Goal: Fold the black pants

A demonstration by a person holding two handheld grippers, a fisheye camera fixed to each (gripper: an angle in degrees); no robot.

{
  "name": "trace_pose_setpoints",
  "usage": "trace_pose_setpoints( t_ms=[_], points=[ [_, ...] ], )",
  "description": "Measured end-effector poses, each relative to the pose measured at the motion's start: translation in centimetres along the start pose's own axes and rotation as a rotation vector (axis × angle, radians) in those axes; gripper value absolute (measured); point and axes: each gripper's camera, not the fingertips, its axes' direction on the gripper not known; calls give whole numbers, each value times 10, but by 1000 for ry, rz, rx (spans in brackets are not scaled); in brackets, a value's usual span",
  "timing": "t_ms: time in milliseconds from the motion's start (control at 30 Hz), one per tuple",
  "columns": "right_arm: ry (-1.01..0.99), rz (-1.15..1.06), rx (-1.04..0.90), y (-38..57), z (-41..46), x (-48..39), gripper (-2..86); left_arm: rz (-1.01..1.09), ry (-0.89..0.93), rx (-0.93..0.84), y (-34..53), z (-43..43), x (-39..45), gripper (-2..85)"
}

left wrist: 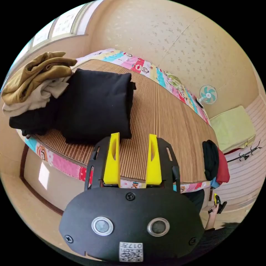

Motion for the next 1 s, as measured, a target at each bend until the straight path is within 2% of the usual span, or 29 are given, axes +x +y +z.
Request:
trace_pose_setpoints(
  t_ms=[33,167,233,300,367,400,433,500,633,667,733,833,900,967,1000],
  points=[
    [3,-116,-57,6,17,-30,7,-20,-132,27,-29,-3,-10,156],
    [-42,-454,-218,29,75,-133,5,-76,-337,89,-98,10,-37,164],
    [-89,-529,-228,42,93,-164,4,-147,-254,-69,-122,61,-61,157],
    [-125,-584,-248,55,111,-189,4,-167,-266,32,-113,66,-55,111],
    [-151,-655,-277,75,134,-215,4,-164,-185,77,-103,66,-40,48],
    [-153,-668,-286,80,139,-221,4,-160,-73,86,-94,67,-33,35],
    [-155,-696,-303,90,150,-231,3,-122,93,64,-83,72,-21,23],
    [-169,-749,-330,103,166,-247,3,-8,262,32,-60,81,14,10],
    [-191,-823,-359,127,203,-285,2,360,353,-53,32,92,139,3],
    [-217,-831,-369,132,214,-293,2,400,380,-78,47,94,154,3],
    [-256,-810,-392,138,232,-301,2,506,549,-205,100,101,194,8],
    [-343,-768,-443,147,261,-310,3,528,730,-307,146,90,204,18],
    [-370,-759,-483,154,275,-316,3,501,730,-261,160,67,189,30],
    [-362,-782,-519,167,290,-325,4,396,618,-140,160,35,158,71],
    [-358,-788,-526,171,293,-327,5,269,494,-42,156,13,130,101]
  ],
)
